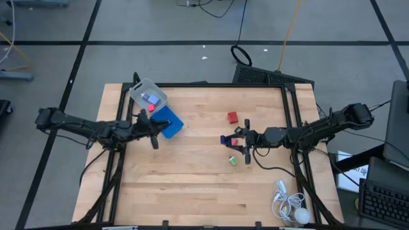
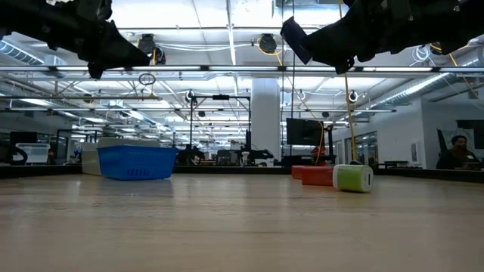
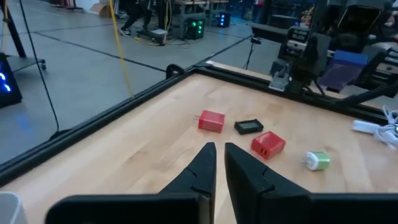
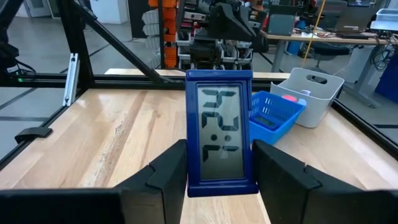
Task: Pick & Place Office items
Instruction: Put the dark blue digital timer into the blue bin
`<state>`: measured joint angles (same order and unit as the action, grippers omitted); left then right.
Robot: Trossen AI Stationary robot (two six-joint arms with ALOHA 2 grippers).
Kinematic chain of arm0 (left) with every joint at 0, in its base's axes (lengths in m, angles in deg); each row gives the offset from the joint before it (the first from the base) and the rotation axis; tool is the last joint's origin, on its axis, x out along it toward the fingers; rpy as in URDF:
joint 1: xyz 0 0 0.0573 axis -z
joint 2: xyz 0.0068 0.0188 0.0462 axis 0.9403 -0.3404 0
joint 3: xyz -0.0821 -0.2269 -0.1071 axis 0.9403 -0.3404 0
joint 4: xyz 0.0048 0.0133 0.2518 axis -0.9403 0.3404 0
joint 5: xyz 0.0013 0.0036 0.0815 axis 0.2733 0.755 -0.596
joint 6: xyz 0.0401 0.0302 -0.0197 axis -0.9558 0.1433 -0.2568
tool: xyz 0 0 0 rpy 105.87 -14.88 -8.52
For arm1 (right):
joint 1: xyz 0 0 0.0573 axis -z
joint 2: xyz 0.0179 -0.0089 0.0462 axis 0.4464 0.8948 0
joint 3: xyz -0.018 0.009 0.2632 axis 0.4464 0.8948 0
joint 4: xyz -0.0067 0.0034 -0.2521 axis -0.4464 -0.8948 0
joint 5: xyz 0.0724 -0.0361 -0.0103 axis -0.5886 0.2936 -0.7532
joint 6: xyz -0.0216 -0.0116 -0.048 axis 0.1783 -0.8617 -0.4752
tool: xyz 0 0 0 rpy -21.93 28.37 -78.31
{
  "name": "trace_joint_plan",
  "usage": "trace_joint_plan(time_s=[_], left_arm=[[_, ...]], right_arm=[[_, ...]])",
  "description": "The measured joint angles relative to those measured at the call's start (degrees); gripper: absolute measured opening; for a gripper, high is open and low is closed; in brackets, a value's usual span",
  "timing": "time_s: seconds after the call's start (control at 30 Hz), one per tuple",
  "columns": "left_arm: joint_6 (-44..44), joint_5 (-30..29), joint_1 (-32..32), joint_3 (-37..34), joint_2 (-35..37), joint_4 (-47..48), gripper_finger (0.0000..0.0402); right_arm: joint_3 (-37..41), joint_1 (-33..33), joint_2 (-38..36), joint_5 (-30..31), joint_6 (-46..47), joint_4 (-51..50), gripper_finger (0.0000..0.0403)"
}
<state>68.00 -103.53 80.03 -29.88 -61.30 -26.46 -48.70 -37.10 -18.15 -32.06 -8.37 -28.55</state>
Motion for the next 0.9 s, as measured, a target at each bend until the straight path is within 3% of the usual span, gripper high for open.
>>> trace_joint_plan(time_s=[0.47,0.67,0.9], left_arm=[[17.0,1.1,-2.6,0.0,-7.6,-8.6,0.0192],[17.1,2.3,-3.8,0.0,-13.0,-15.3,0.0219],[16.1,12.3,-5.9,0.0,-19.1,-26.3,0.0214]], right_arm=[[0.0,0.0,0.0,0.1,0.0,0.2,0.0157],[0.0,0.0,2.9,0.1,-0.1,5.3,0.0157],[-1.2,0.0,6.6,0.3,-1.7,6.9,0.0157]])
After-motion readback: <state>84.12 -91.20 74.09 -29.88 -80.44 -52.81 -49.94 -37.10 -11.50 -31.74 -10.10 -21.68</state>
